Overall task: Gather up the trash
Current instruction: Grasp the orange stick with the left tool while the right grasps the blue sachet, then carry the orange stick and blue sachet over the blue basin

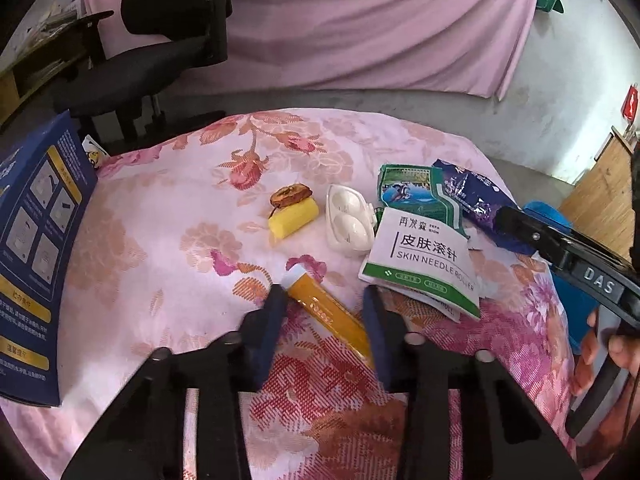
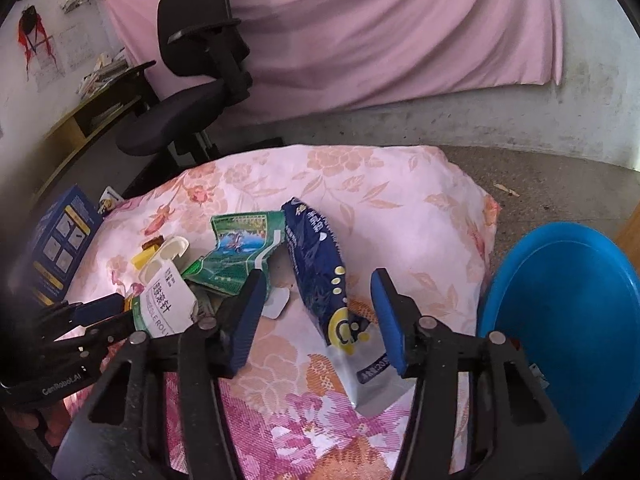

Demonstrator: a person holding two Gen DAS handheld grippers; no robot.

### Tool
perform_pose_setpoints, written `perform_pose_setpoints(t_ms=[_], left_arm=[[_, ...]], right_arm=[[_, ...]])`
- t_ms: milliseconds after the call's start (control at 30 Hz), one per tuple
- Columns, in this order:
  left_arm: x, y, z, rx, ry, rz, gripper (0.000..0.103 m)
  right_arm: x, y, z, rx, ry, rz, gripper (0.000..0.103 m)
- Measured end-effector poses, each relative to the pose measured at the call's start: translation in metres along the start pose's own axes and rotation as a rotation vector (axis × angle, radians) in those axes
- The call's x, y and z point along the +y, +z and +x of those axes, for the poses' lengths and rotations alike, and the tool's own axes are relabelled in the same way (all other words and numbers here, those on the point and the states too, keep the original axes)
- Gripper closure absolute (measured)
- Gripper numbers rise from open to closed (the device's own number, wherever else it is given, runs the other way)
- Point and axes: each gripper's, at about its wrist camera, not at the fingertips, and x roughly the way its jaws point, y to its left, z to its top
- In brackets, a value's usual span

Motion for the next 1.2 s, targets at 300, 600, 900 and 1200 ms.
perform_pose_setpoints(t_ms=[300,600,900,1200], left_arm=[[0.008,-0.008,-0.008,0.003,-0.05,-0.008,0.099],[0.003,-0.018,-0.027,-0.044,-0.054,-0.024,0.101],[-0.018,-0.013,-0.078,-0.299,-0.051,0.008,0.101],[-0.063,0.018,-0.134,-0.583,-0.171,0.13,0.101]], right_arm=[[0.002,-0.002,0.02,0.116,0.042,-0.014,0.048],[0.007,-0.01,0.008,0.088,0.003,-0.084,0.051],[0.008,-0.015,-0.052,-0.2,0.035,-0.105,0.051],[0.021,-0.026,-0.145,-0.686,-0.062,-0.164,0.051]])
